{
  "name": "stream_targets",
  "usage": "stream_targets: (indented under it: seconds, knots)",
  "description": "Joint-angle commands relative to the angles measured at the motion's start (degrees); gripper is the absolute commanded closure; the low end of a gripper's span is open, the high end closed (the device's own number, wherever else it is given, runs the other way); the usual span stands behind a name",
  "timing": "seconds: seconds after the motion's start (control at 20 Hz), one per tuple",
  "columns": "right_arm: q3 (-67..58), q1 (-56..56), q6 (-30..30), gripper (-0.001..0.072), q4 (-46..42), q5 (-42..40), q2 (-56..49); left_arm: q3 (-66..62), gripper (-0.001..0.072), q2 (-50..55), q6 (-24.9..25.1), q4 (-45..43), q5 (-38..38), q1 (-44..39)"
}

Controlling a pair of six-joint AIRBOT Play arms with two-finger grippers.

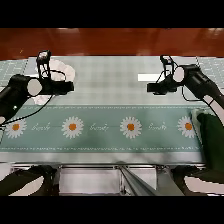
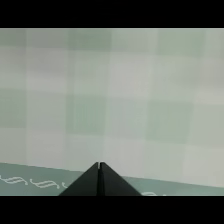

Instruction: Fold the shirts.

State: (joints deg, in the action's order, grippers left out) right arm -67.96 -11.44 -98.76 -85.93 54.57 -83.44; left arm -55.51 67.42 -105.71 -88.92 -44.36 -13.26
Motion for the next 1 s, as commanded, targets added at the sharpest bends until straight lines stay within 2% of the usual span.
stream_targets:
  seconds: [0.0,0.75,0.95]
  knots:
    - [-0.07,-0.04,0.00,0.0683,0.02,0.02,-0.02,-0.07,0.0683,0.04,0.00,-0.02,0.02,0.02]
    - [-0.07,-0.04,0.00,0.0683,0.02,0.00,-0.02,-0.07,0.0683,0.04,0.00,-0.02,0.04,0.02]
    - [-0.07,-0.02,0.02,0.0681,-0.04,-3.13,0.00,-0.09,0.0682,0.04,0.02,-0.02,2.25,0.02]
